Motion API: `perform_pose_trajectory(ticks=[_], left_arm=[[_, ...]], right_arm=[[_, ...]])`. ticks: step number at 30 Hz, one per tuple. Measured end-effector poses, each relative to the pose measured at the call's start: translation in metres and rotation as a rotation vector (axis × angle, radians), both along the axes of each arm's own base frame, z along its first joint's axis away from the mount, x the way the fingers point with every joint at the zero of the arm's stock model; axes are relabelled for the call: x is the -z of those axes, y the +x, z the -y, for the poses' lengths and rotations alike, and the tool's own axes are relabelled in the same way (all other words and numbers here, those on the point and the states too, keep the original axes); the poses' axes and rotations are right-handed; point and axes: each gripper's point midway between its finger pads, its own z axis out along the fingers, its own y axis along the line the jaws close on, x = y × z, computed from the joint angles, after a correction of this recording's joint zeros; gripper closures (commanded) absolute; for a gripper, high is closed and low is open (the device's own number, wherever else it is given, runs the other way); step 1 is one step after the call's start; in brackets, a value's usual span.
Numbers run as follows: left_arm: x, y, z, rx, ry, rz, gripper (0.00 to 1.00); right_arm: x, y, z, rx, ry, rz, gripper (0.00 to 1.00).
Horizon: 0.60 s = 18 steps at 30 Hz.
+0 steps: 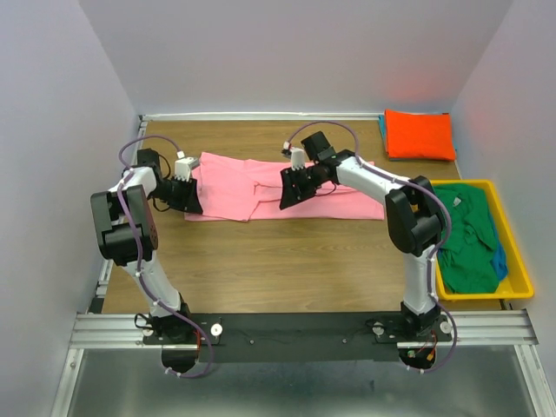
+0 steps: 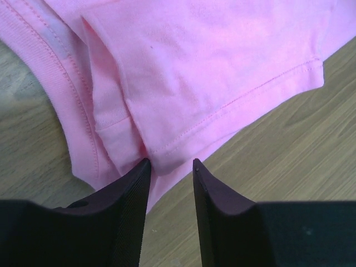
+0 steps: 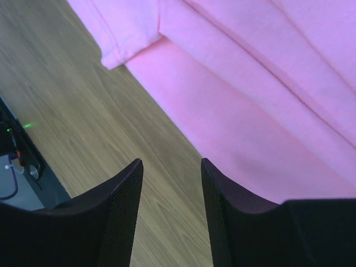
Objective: Fold and stack the t-shirts
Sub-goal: Fold the tshirt
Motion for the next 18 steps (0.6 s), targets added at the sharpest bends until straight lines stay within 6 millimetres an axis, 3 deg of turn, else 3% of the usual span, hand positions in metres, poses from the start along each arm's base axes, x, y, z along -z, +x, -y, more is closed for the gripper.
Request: perform_pose_trajectory(ticks=[5,11,14,18], left_arm=[[0.001,0.001,0.001,-0.001,-0.001,-0.002,0.74],[-0.002,0.002,0.005,0.004,-0.004,-0.005,0.99],[-0.012,0.01,0.004,0.003,-0.002,0.014,1.0],[-0.043,0.037,0.004,0.009,-0.02,0.091,1.0]], right_arm=[[0.01,0.012,0.009,0.042,-0.05,0.03,0.49],[0.039,0.014,0.024,0.069,-0.14,0.032,0.52],[0.052,0.012,0.03,0.071,-0.172,0.022,0.53],[0.054,0.014,0.031,0.075,-0.18,0.035,0.54]])
